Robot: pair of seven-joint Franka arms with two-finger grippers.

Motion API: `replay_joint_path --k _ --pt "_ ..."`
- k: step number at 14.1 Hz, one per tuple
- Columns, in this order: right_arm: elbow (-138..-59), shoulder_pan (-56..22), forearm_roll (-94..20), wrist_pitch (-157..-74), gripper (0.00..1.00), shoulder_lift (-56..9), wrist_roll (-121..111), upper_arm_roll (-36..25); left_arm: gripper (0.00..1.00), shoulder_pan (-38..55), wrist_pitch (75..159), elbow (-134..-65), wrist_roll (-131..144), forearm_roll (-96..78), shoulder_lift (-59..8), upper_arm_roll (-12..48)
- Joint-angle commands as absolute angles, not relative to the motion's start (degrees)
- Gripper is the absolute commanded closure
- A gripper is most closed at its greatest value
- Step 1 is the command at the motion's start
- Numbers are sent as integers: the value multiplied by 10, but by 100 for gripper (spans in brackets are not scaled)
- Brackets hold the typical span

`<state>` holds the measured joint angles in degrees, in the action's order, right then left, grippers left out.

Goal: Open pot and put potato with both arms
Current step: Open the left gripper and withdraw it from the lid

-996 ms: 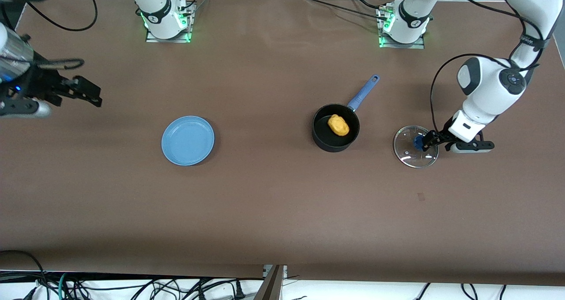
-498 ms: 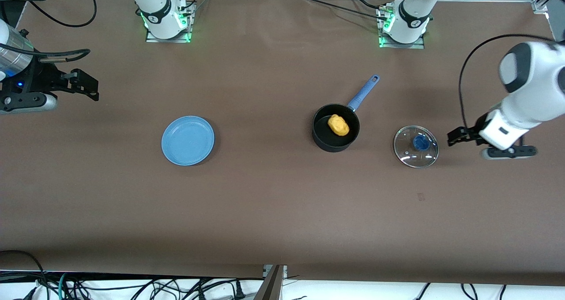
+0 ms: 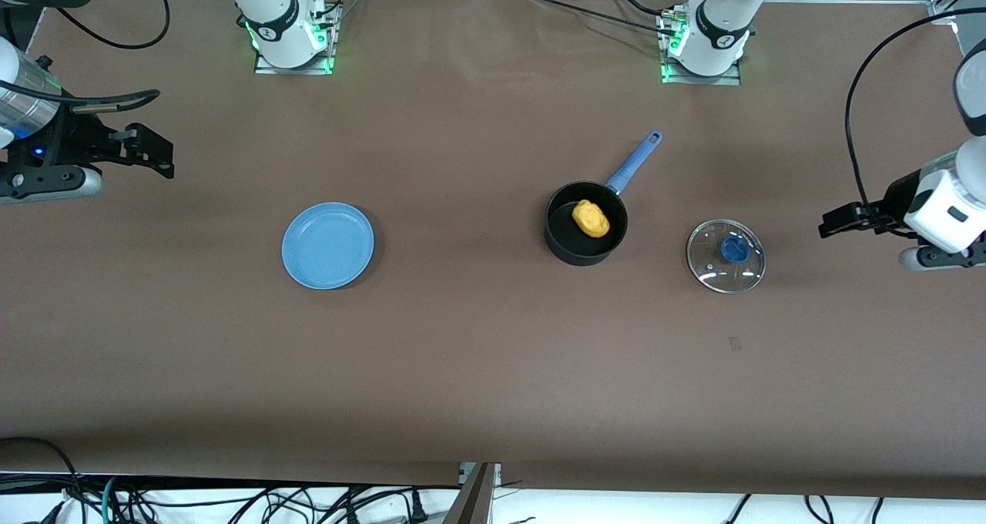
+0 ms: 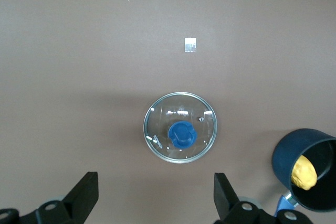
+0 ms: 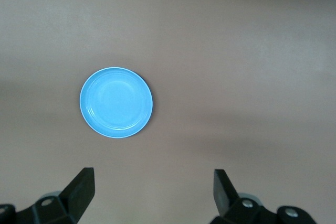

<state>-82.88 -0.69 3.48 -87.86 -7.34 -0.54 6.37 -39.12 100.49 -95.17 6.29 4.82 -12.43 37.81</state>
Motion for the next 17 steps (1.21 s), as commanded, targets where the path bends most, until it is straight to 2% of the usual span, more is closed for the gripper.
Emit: replay_joint_path --k 1,8,11,13,15,17 --pt "-833 -3 37 -885 0 -71 -13 67 2 -391 963 -906 60 35 -130 384" --pt "-833 -2 34 -884 0 -71 -12 67 0 -389 888 -863 71 34 -123 398" --pt "-833 -1 34 -884 0 -71 -12 67 0 -368 887 -846 104 39 -120 397" --pt "-833 -1 34 -885 0 -71 -12 66 0 -307 885 -838 103 40 -111 340" --pt "-833 -1 34 -885 0 -71 -12 67 0 -203 885 -839 97 35 -93 229" --pt "-833 1 34 -887 0 -71 -13 66 0 -127 886 -841 94 31 -89 146"
